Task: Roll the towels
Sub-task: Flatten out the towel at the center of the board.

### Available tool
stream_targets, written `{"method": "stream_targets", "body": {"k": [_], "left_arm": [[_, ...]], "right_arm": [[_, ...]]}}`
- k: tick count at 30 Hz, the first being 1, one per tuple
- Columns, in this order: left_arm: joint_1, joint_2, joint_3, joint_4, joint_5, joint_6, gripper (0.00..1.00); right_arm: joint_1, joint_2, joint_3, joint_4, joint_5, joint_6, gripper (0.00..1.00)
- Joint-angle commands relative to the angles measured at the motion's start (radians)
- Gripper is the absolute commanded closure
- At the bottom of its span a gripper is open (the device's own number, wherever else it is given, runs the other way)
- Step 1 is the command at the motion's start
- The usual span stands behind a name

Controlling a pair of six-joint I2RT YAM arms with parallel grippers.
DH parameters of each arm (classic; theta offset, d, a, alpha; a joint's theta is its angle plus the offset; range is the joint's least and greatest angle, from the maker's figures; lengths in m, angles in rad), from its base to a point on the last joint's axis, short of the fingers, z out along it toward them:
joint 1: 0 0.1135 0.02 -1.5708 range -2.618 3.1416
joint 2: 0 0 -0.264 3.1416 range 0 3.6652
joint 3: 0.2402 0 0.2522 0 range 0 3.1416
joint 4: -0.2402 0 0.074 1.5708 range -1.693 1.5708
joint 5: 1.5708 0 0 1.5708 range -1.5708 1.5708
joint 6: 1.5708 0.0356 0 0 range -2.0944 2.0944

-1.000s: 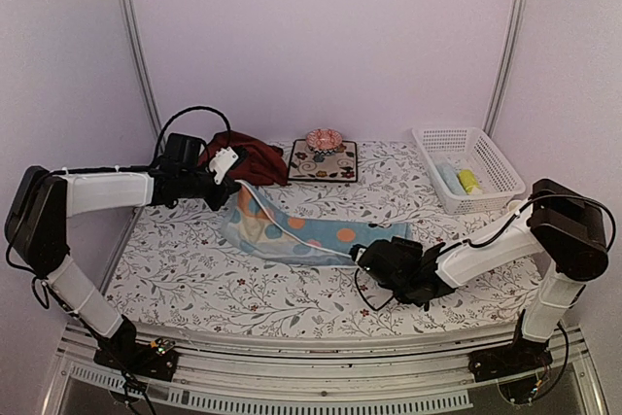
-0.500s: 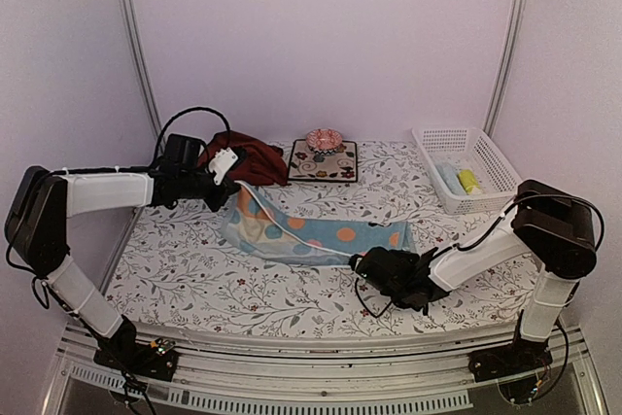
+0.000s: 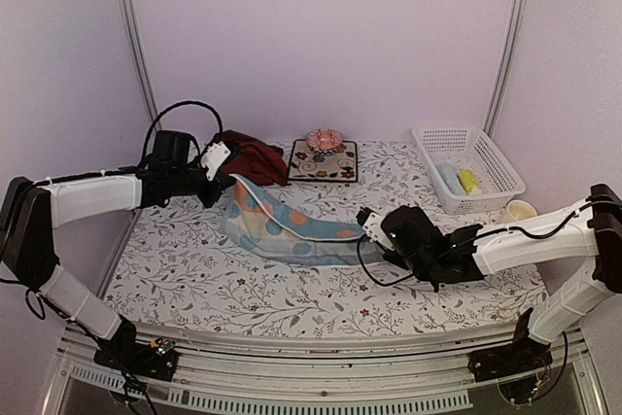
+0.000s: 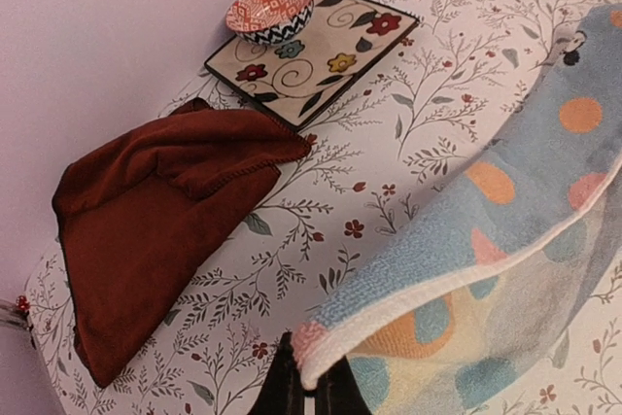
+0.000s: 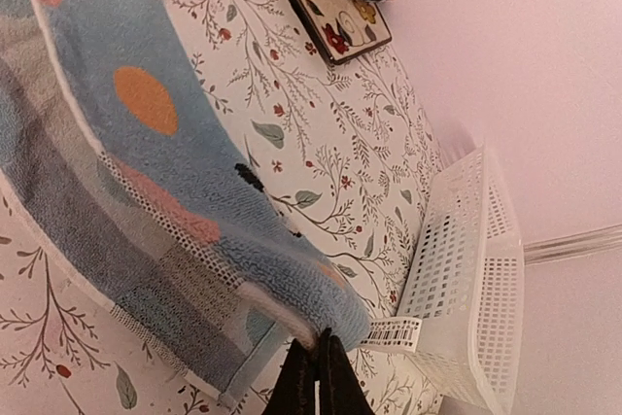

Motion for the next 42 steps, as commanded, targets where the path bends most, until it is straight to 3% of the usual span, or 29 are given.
{"method": "stream_targets", "body": {"k": [1,8,15,19,27,31,35,38,42], "left_arm": [[0.011,-0.079,-0.008,-0.009,0.029,0.035,1.0],[0.018,-0.24,-0.038,-0.032,0.036,0.085,1.0],[0.02,-0.497,-0.164,-0.062,0.063,0.159,1.0],[0.02,-0.652,-0.236,-0.088,0.049,0.171,1.0],[0.019,-0.895,-0.288,-0.232,0.069,0.116,1.0],[0.019,-0.792,-0.283,-0.252,0.027,0.059,1.0],[0.02,-0.577,-0.268,-0.213,-0.057,0.037,1.0],[0.021,-0.425,-0.246,-0.156,-0.117,0.024,1.0],[0.02,-0.189,-0.147,-0.097,-0.156,0.004,1.0]], "right_arm": [[-0.015,-0.054,0.01,0.0,-0.035,0.045,0.98],[-0.028,-0.129,0.057,0.003,0.041,0.068,0.98],[-0.022,-0.335,0.063,0.002,0.135,0.096,0.98],[0.04,-0.443,0.039,0.014,0.177,0.101,0.98],[0.136,-0.402,0.11,-0.096,0.398,0.202,0.98],[0.079,-0.31,0.178,-0.098,0.465,0.243,0.98],[-0.094,-0.213,0.269,-0.189,0.342,0.328,0.98],[-0.223,-0.11,0.3,-0.167,0.262,0.327,0.98],[-0.336,0.137,0.365,-0.134,0.216,0.304,0.98]]}}
